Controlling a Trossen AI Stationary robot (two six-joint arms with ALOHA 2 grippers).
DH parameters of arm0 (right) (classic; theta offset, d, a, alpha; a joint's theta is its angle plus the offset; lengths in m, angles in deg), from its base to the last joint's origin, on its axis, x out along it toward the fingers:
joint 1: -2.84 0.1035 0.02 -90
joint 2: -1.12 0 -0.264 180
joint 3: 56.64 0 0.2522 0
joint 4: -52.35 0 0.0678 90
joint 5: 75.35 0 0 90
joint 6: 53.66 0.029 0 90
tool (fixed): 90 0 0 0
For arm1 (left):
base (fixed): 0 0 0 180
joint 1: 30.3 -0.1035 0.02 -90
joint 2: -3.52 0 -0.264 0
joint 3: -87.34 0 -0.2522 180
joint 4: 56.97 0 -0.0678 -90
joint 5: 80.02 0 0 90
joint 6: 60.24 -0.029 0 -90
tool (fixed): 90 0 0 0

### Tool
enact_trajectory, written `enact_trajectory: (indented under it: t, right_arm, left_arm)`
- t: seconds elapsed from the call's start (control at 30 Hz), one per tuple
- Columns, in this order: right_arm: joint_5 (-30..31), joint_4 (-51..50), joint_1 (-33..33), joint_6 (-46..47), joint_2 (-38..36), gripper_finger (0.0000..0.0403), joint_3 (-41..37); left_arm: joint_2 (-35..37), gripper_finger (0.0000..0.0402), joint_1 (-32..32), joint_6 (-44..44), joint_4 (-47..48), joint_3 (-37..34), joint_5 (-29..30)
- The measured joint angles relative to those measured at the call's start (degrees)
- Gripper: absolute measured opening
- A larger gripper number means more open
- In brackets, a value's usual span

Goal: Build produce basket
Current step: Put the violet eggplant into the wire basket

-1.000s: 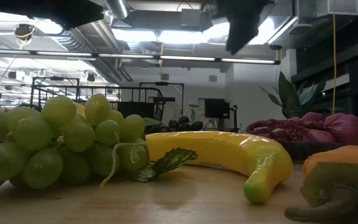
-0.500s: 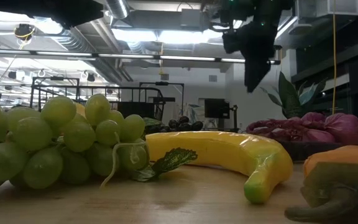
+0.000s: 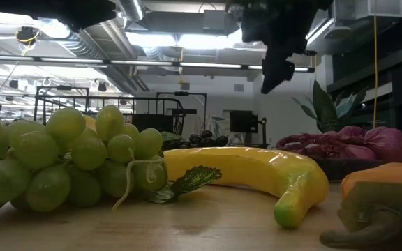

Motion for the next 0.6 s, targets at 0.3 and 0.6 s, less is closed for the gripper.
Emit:
enact_trajectory:
  t: [0.3, 0.6]
  right_arm:
    - [3.09, -0.13, 9.58, -3.76, 2.71, 0.0258, 0.0]
    - [7.71, 0.27, 16.5, 3.17, 8.42, 0.0258, 0.0]
  left_arm:
    - [0.0, 0.0204, -0.01, 3.25, 0.81, 0.0, 0.0]
    - [0.0, 0.0204, -0.01, 3.34, 0.9, 0.0, 0.0]
